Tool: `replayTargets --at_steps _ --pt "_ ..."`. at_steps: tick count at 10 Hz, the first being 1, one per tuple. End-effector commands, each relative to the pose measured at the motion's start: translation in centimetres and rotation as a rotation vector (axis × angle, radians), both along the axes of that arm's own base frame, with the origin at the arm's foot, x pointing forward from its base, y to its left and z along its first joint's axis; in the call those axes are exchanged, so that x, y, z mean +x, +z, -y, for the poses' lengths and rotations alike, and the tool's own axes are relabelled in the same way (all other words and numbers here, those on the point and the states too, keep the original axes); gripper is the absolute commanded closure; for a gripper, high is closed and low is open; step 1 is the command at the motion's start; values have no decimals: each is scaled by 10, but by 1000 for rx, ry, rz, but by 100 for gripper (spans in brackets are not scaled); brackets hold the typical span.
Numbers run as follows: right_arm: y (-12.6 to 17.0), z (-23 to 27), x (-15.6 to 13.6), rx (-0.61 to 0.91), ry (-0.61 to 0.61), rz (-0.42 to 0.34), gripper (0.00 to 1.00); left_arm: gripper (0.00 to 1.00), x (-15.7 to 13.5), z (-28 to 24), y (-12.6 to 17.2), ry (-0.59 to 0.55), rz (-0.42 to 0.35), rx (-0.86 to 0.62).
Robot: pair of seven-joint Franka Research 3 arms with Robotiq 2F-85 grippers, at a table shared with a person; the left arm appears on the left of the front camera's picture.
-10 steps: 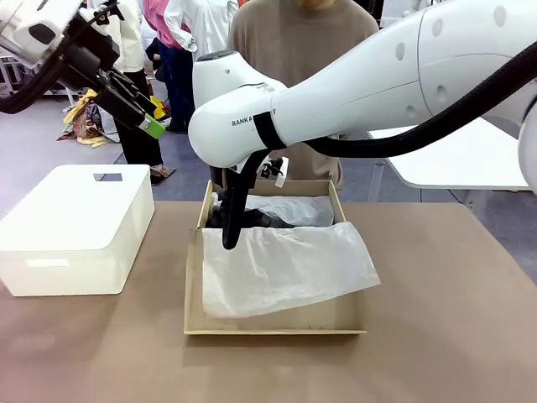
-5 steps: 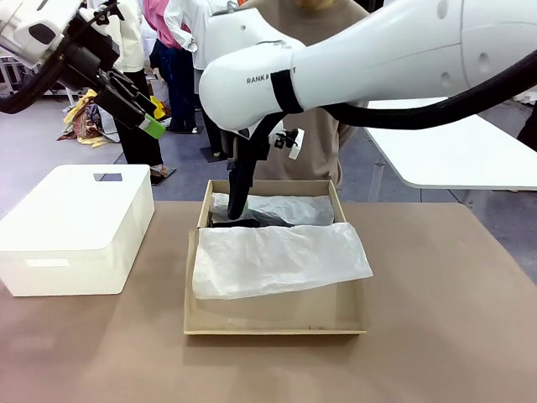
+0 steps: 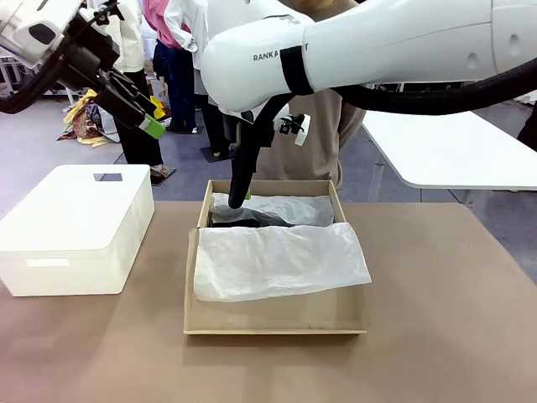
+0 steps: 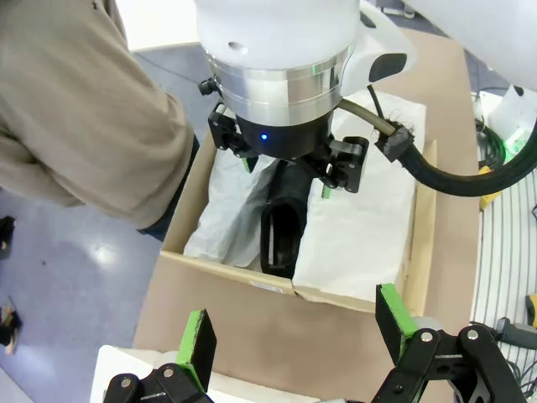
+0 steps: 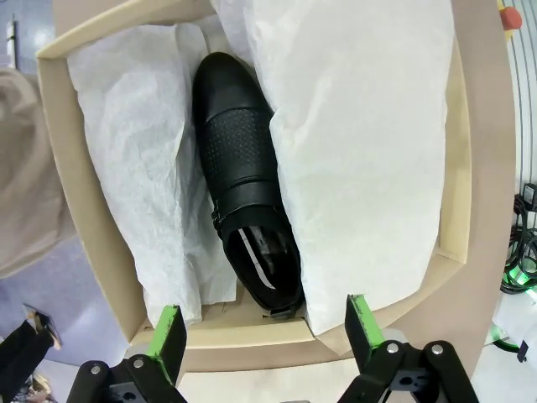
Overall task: Pack the shoes into the box.
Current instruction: Close the Shoes Box.
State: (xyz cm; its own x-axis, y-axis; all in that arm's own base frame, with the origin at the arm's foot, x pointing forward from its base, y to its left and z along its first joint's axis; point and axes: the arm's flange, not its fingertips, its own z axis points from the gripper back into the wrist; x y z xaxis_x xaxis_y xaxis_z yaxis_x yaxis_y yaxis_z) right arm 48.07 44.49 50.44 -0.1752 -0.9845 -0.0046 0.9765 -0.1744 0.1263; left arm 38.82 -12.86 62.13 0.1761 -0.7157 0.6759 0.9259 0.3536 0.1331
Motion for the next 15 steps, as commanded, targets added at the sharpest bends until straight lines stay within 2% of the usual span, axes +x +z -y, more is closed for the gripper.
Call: replayTargets --at_steps 1,4,8,10,12,13,15 --pt "-4 -1 3 -3 -1 -3 0 0 -1 -2 -2 -22 3 -23" --pt "-2 -1 1 -1 0 -1 0 0 -1 -2 -2 -22 3 -23" --pt "32 54 -29 -76 382 85 0 0 -1 -2 -2 -22 3 -23" --pt "36 91 -33 -81 614 66 0 0 -1 -2 -2 -22 3 -23" --pt "37 130 -34 -102 942 74 0 0 -1 -2 -2 -22 3 -23" --pt "38 151 -34 -109 1068 87 0 0 -1 -2 -2 -22 3 -23" --pt "37 182 -34 -122 1262 65 0 0 -1 -2 -2 -22 3 -23"
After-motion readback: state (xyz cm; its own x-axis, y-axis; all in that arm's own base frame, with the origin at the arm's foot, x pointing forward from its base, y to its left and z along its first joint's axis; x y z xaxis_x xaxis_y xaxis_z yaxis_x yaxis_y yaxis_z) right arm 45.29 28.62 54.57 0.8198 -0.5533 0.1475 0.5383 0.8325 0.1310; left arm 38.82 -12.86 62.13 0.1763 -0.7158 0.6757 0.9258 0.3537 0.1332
